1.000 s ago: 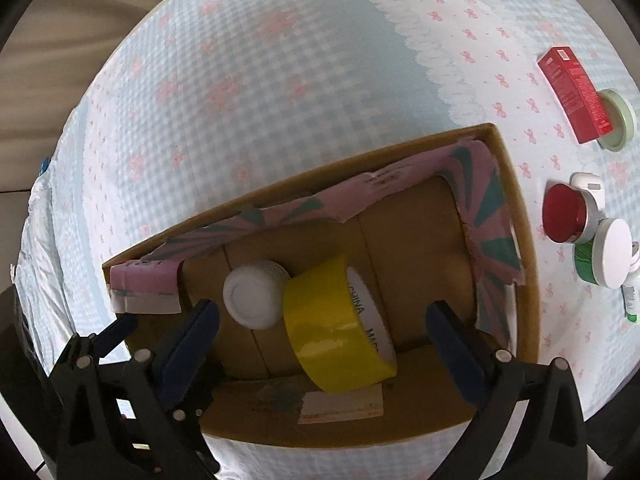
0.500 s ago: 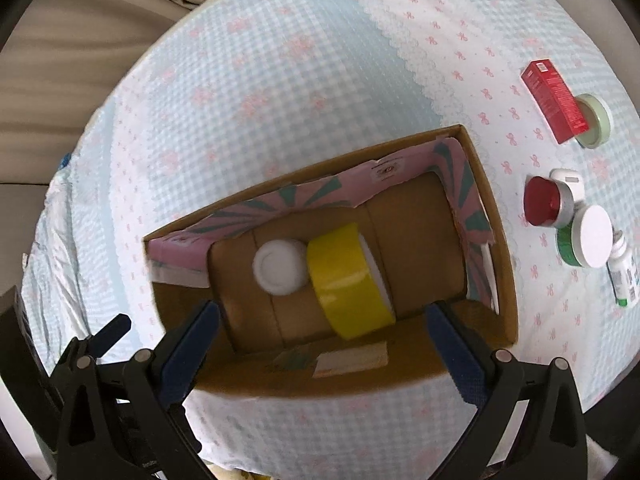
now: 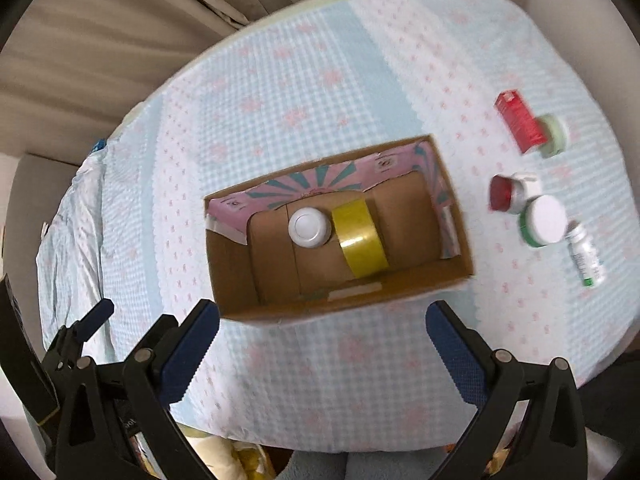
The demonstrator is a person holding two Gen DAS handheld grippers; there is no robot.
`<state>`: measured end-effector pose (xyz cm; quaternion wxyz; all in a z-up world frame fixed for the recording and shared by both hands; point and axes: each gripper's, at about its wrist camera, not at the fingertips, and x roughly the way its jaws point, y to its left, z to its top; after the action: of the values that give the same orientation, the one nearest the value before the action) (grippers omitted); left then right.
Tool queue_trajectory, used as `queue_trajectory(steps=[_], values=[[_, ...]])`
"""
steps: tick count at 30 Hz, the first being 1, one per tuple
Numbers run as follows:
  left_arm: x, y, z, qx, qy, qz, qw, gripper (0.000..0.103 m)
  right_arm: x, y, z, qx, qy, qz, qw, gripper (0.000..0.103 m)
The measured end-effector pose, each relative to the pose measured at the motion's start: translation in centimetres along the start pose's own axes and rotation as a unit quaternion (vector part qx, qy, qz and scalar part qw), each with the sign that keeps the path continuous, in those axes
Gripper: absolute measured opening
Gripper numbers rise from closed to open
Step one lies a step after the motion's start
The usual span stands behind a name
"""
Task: Organize rigid objects
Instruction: 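Lift both tools away from the box toward the remaining items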
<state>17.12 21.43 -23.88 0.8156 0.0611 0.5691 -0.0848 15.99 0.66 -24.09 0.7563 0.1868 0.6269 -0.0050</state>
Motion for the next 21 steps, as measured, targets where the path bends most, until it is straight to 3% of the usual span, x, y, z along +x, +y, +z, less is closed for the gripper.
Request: queue_trajectory(steps=[8,16,21], values=[[-5.1,-5.7,-0.3,0.011,-0.045,-0.010,0.9989,0.103,-7.9,-3.1,-2.1,-0.048,-0.071,-0.025,0.996,0.103],[-8.9,-15.7,-0.2,0.012,-0.092,0.006,0.9956,0.103,-14.5,-11.6,-3.2,-0.082,-0.130,-0.076,0.985,0.103],[-9.3,-22.6,-1.1,-0.008,-0.104,-0.015,0.9945,0.103,-16.9,-18.5,-3.5,-0.099,-0.153,-0.098,0.978,0.103]])
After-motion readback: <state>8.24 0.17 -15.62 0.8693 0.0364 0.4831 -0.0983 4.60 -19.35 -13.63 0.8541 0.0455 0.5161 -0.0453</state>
